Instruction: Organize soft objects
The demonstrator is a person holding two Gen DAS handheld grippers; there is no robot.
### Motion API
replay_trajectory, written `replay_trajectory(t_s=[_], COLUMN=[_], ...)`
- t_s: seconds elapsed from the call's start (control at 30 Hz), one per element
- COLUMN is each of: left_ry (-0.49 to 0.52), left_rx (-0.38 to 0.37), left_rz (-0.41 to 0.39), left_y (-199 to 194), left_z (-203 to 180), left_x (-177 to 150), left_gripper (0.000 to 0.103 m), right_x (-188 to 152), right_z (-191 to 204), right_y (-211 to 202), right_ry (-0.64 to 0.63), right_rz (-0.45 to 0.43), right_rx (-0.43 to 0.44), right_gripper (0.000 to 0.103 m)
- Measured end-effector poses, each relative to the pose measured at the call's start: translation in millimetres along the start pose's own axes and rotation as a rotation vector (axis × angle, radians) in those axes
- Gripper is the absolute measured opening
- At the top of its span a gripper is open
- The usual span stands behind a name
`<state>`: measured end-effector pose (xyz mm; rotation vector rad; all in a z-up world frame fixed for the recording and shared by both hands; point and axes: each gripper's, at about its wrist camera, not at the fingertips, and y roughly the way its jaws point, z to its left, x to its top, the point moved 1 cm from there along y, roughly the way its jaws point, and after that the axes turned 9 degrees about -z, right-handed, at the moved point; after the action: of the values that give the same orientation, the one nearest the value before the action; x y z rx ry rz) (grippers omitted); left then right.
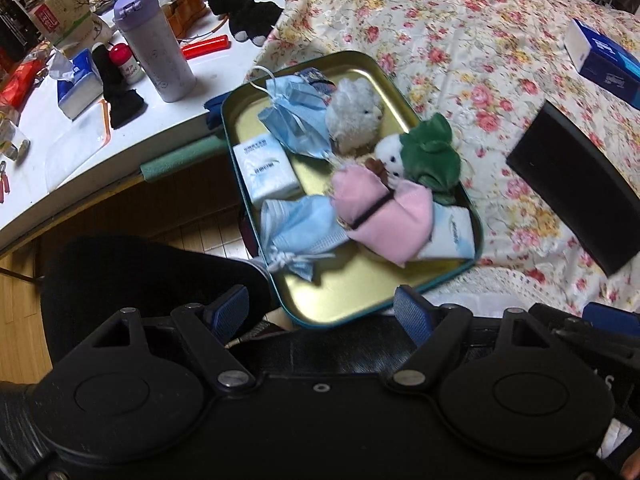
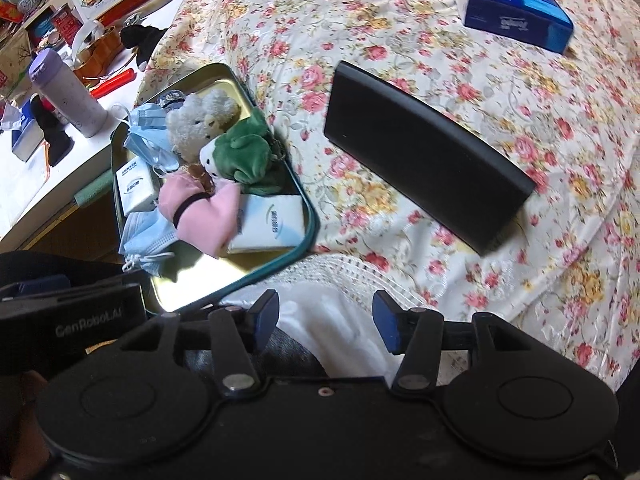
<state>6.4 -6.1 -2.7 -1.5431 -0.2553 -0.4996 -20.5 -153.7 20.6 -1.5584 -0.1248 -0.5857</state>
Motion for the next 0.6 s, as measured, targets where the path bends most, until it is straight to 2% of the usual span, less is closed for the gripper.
replay_trajectory(t_s=[0.6], left_ry=[0.035], left_rx=[-0.004], left_rz=[-0.008], left_y=[-16.2], left_z=[-21.6], left_x=[-19.7], left_gripper=[0.076], right_x=[-15.0], right_z=[-21.3], right_y=[-17.3], right_ry=[0.035], right_rz=[-0.03], right_rx=[-0.009], right_gripper=[0.055])
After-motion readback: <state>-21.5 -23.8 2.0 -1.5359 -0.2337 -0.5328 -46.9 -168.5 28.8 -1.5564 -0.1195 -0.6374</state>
